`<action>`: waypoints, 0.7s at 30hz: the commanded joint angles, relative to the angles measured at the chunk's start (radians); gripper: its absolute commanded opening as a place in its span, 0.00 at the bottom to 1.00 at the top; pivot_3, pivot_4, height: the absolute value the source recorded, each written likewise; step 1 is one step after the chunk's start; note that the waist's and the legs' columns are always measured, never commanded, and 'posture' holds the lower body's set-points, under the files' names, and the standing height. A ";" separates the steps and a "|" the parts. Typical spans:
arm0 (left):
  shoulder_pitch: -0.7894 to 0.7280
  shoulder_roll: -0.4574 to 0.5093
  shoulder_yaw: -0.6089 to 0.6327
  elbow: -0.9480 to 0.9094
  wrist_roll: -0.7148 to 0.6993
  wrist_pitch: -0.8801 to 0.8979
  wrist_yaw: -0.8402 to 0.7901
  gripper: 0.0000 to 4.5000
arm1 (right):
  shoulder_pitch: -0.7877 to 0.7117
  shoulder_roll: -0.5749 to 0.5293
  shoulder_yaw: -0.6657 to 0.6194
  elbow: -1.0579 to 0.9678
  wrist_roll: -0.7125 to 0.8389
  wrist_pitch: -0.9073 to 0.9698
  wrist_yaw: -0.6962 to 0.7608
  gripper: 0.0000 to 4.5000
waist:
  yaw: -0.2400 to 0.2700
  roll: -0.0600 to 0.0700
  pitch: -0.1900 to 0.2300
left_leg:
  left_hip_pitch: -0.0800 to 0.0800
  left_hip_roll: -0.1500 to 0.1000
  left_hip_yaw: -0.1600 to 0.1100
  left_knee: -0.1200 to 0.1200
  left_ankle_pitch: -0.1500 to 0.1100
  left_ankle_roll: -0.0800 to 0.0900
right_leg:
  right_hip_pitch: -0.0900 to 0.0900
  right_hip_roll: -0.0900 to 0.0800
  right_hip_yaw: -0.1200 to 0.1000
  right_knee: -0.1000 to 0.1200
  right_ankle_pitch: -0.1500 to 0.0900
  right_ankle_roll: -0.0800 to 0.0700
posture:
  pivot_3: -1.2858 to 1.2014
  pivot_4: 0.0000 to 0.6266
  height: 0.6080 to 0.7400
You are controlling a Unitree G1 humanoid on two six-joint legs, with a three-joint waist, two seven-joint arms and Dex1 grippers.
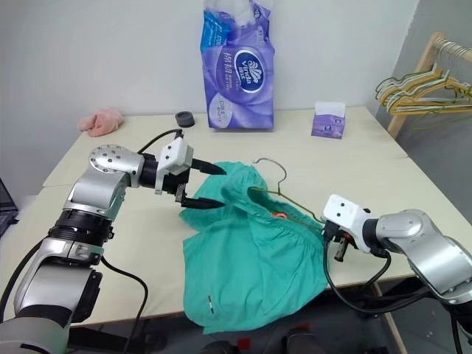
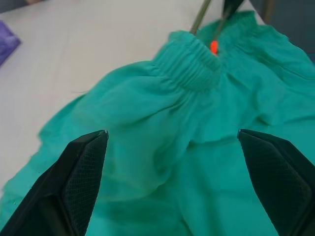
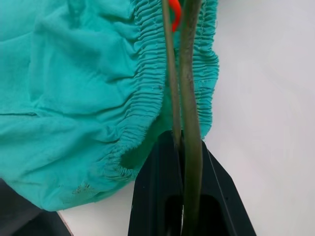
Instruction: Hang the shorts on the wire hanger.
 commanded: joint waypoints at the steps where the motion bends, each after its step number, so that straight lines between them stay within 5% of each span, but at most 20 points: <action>1: -0.035 -0.024 -0.022 0.031 0.035 -0.076 -0.012 0.99 | -0.025 -0.017 0.004 -0.051 -0.022 -0.032 0.018 0.00 | -0.001 0.000 0.000 | 0.000 0.000 0.000 0.000 0.000 0.000 | 0.000 0.000 0.000 0.000 0.000 0.000 | 0.44 0.06 1.00; 12: 0.018 -0.083 -0.073 0.082 0.073 -0.155 -0.060 0.99 | -0.062 -0.007 0.028 -0.089 -0.045 -0.039 0.044 0.00 | -0.007 0.000 0.000 | 0.000 0.000 -0.001 0.000 0.000 0.000 | 0.000 0.000 0.000 0.000 0.000 0.000 | 0.44 0.06 1.00; 21: 0.017 -0.087 -0.068 0.118 0.087 -0.163 -0.064 0.38 | -0.074 -0.002 0.029 -0.095 -0.047 -0.050 0.055 0.00 | -0.007 0.000 0.000 | -0.001 0.000 -0.001 0.000 0.000 0.000 | -0.001 0.000 0.000 0.000 0.000 0.000 | 0.44 0.06 1.00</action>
